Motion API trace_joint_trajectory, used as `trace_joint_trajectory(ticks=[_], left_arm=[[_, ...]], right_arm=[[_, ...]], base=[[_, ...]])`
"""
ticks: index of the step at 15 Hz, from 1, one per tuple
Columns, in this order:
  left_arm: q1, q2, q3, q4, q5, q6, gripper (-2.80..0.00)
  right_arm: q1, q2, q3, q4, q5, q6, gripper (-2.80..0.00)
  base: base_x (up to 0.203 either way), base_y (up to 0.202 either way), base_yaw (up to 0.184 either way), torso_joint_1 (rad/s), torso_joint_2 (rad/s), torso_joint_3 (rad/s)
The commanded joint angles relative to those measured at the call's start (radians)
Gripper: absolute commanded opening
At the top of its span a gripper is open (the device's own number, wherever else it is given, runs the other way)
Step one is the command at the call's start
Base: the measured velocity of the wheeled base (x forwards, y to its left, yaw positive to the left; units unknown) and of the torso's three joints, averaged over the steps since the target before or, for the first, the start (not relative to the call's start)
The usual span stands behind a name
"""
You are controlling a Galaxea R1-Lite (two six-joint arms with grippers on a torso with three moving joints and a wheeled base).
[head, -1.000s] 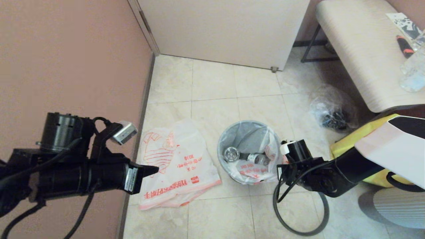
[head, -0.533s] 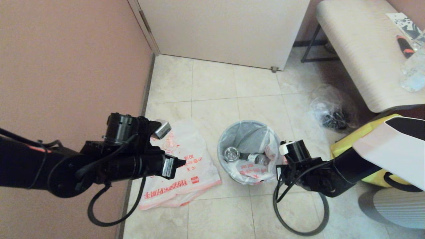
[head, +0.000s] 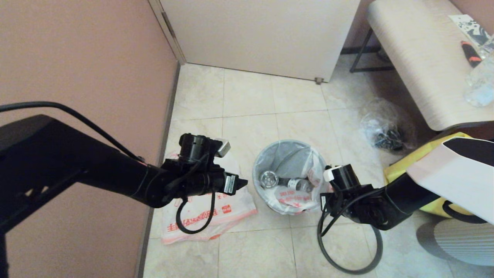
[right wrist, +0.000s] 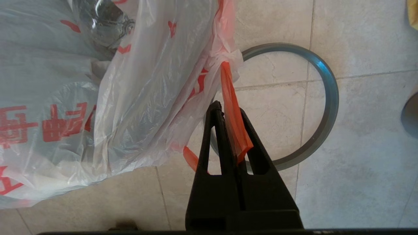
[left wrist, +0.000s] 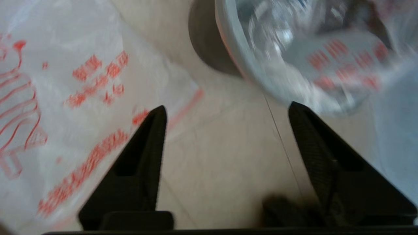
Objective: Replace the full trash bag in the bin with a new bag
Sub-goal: Place the trash bag on the floor
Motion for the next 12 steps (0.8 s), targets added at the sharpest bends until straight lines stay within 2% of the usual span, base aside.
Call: trace_joint_trajectory(ticks=[1, 5, 10, 11, 12], left_arm=[[-0.020, 0.116, -0.072, -0.019, 0.013, -0.022, 0.00], [-0.058, 0.245, -0.229, -0.037, 0.083, -0.087, 0.00], [-0.062, 0.345, -0.373, -0.037, 0.165, -0.118, 0.00], [-0.063, 0.362, -0.402, -0.033, 0.167, -0.126, -2.80], [-0.065, 0.377, -0.423, -0.031, 0.168, -0.128, -2.80]], right_arm=[[0.000, 0.004, 0.000, -0.003, -0.002, 0.002, -2.80], [0.010, 0.003, 0.000, -0.003, -0.002, 0.003, -2.80], [0.014, 0.001, 0.000, -0.004, -0.002, 0.003, -2.80], [0.014, 0.001, 0.000, -0.003, -0.002, 0.003, -2.80], [0.014, 0.001, 0.000, -0.003, -0.002, 0.003, -2.80]], base=[[0.000, 0.000, 0.000, 0.000, 0.00, 0.000], [0.000, 0.000, 0.000, 0.000, 0.00, 0.000], [0.000, 0.000, 0.000, 0.000, 0.00, 0.000], [0.000, 0.000, 0.000, 0.000, 0.00, 0.000], [0.000, 0.000, 0.000, 0.000, 0.00, 0.000]])
